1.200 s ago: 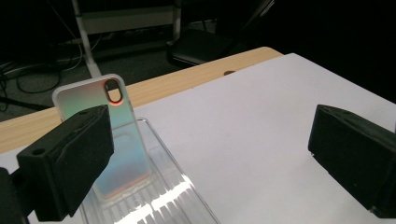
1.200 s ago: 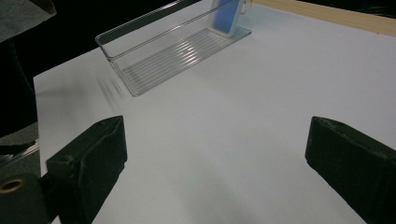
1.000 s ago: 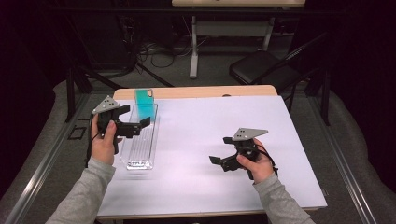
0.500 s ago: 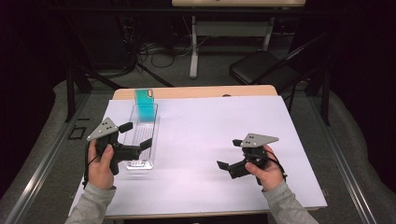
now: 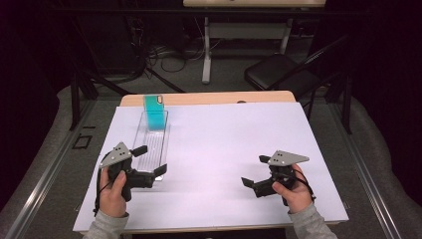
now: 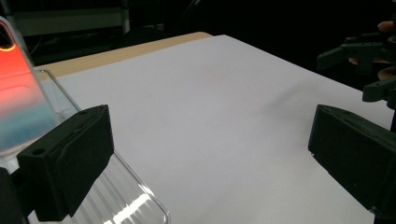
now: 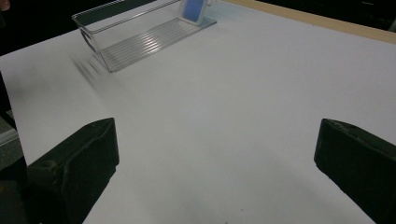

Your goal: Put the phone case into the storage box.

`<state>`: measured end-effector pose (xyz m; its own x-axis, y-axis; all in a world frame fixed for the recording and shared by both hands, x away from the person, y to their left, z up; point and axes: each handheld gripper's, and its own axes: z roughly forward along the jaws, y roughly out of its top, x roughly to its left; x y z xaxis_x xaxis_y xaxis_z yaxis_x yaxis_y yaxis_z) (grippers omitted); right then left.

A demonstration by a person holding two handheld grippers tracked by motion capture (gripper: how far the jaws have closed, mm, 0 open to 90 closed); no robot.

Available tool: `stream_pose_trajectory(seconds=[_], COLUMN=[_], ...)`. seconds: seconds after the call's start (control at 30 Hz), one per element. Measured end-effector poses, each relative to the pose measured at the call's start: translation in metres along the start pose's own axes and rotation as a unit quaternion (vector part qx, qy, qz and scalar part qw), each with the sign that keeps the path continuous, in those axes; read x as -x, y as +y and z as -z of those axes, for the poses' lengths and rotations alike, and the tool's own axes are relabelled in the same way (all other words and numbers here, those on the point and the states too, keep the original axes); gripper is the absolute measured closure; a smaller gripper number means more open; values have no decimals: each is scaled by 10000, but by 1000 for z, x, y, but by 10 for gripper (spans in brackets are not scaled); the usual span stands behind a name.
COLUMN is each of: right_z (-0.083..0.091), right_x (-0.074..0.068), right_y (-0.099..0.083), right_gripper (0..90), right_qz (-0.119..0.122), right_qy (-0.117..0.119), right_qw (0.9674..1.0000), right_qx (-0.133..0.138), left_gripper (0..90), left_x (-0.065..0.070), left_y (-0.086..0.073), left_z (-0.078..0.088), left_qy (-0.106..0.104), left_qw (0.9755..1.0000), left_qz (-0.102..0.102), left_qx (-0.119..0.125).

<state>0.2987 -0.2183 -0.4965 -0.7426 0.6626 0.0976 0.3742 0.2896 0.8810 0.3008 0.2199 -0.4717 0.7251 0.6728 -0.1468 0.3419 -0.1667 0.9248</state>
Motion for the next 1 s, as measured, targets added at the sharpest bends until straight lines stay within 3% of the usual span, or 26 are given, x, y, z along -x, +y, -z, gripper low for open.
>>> stream_pose_trajectory(seconds=[0.4, 1.0], right_z=[1, -1], right_x=[2, 8], right_y=[-12, -22], right_gripper=[0, 0], right_qz=[-5, -73], right_qy=[-61, -100], right_qw=[9999, 9999], right_qx=[87, 71], left_gripper=[4, 4], left_x=[6, 4], left_y=[-16, -26], left_z=[-4, -11], left_qy=[62, -29], left_qw=[9995, 9995], left_qz=[-238, -166], left_qx=[-174, -252])
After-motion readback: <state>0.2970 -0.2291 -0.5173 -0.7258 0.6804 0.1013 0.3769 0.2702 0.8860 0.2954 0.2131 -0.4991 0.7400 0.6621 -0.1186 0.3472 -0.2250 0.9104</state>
